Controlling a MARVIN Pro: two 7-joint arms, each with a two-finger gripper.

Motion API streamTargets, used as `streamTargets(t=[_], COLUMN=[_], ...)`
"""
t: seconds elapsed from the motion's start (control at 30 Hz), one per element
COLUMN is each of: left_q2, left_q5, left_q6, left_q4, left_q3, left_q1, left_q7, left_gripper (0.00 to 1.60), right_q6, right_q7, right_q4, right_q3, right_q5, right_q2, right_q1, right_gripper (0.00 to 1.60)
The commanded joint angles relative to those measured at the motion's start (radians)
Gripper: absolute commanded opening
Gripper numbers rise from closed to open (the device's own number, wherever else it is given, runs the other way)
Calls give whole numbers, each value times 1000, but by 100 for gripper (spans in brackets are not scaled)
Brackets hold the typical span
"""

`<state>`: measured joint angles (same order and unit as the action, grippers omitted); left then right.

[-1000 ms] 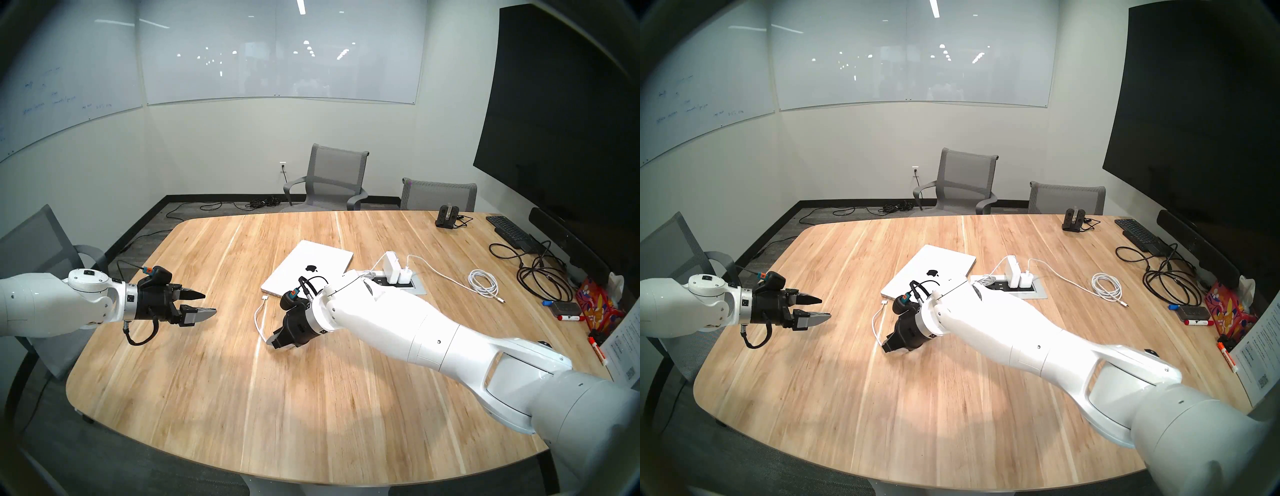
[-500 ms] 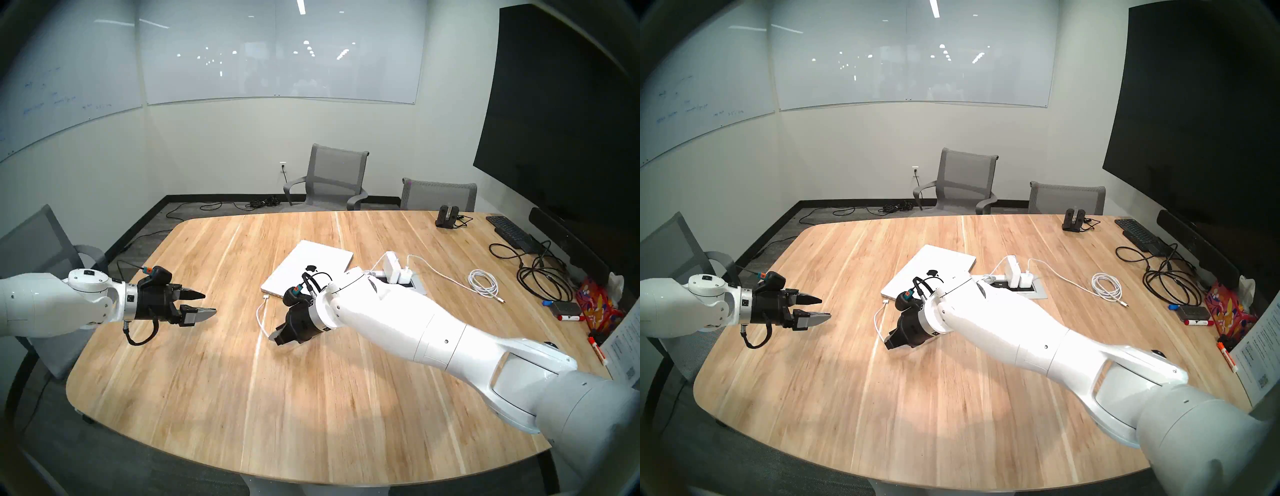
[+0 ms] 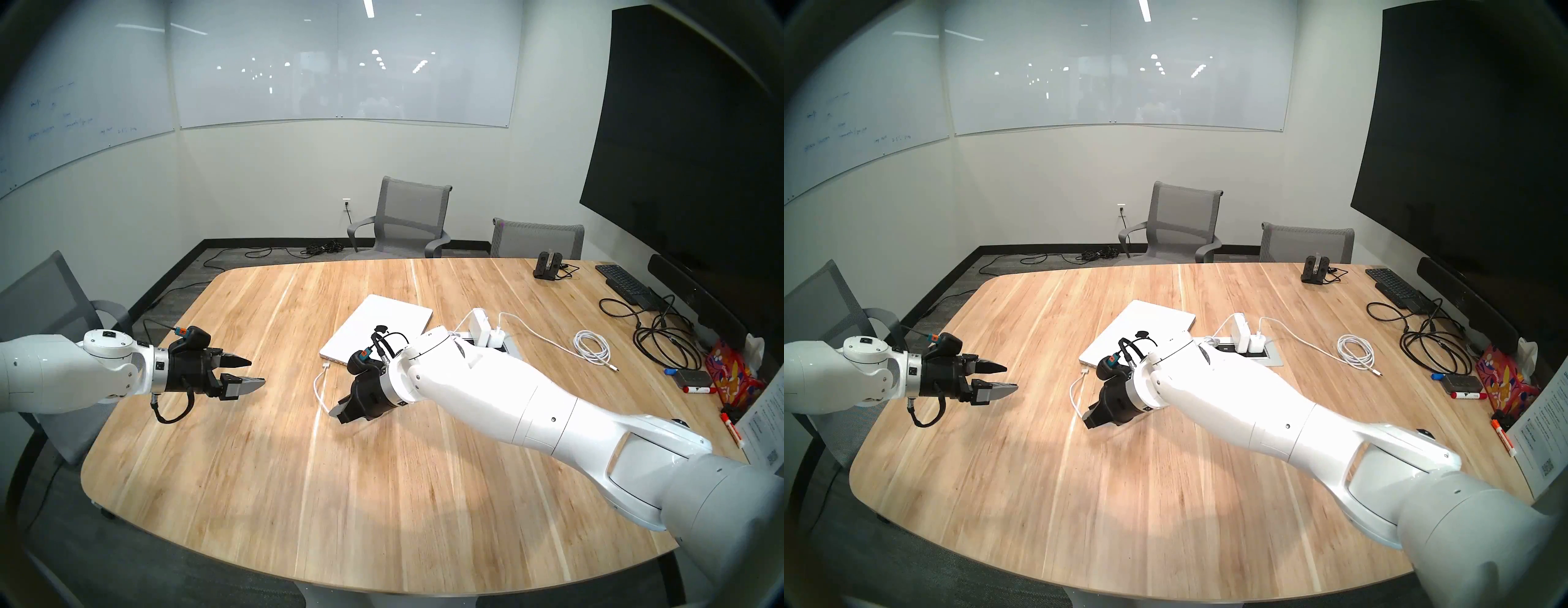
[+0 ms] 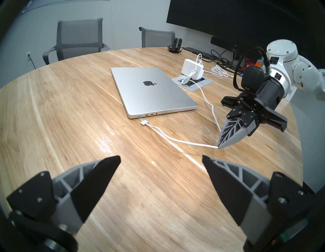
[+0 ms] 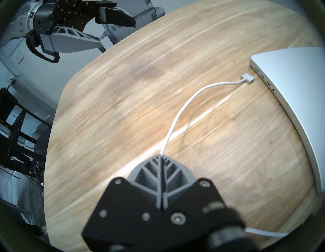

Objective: Plug the charging cable into the port of a MacBook

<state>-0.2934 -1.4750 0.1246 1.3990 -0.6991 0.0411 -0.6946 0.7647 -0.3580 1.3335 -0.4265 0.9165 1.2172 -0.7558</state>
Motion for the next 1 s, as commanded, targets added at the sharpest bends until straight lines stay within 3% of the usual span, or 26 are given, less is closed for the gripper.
streamTargets(t=[0.0,0.47,0.97], left_q2=[-2,-2,-2], left_q5=[-2,-3,-3], left_q6=[2,2,2], left_q4=[0,0,0], left_q3=[12,11,11], left_q1=[13,13,13], left_q7=[0,0,0], left_gripper=[160,160,160], right_q6=[-19,22,28], right_q7=[-3,-35,-46], right_q4=[34,-63,-97], right_q3=[0,53,58], right_q5=[-12,-45,-71], right_q2=[2,67,100], right_q1=[10,42,46], right_gripper=[0,0,0])
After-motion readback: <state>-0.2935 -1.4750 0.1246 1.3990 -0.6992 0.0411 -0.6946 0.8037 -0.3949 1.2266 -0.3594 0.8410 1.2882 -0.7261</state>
